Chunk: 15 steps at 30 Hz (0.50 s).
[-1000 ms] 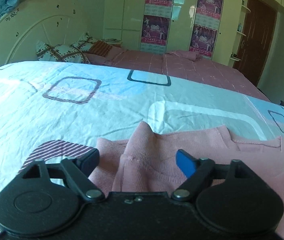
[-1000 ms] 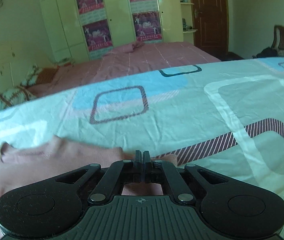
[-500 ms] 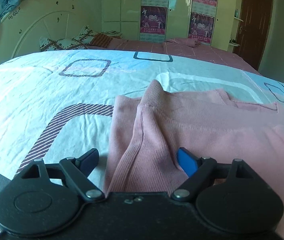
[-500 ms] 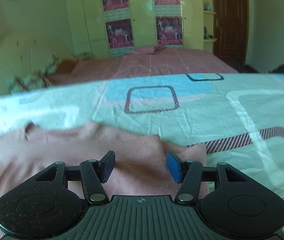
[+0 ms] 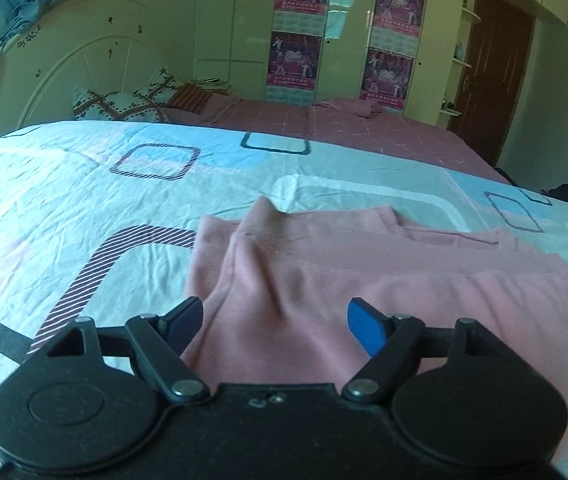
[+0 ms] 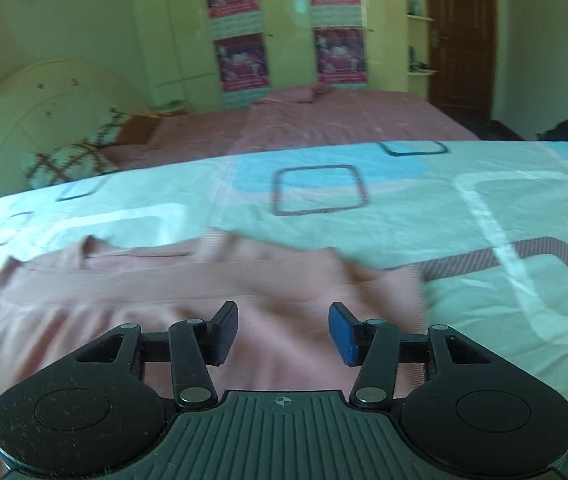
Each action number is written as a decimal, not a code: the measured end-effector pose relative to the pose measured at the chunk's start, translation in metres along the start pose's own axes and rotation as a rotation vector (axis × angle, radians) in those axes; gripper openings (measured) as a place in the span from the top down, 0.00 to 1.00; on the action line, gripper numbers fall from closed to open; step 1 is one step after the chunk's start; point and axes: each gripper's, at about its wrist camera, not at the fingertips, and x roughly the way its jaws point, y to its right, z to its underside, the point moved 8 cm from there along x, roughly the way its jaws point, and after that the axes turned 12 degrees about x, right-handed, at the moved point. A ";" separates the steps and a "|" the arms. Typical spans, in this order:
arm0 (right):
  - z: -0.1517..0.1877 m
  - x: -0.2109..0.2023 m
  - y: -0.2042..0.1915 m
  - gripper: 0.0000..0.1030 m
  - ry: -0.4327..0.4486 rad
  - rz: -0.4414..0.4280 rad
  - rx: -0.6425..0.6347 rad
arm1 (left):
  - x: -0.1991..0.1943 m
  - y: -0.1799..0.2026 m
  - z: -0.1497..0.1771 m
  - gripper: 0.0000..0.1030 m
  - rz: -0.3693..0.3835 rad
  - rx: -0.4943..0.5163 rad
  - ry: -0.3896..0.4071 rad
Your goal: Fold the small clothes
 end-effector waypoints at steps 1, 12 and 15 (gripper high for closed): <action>0.003 0.000 -0.011 0.51 -0.008 -0.021 -0.007 | 0.000 0.010 -0.002 0.24 0.019 0.002 -0.004; 0.036 0.010 -0.087 0.50 -0.066 -0.132 -0.064 | 0.023 0.059 0.004 0.22 0.075 0.016 -0.071; 0.050 0.015 -0.089 0.50 -0.097 -0.125 -0.082 | 0.032 0.061 0.016 0.21 0.062 0.034 -0.115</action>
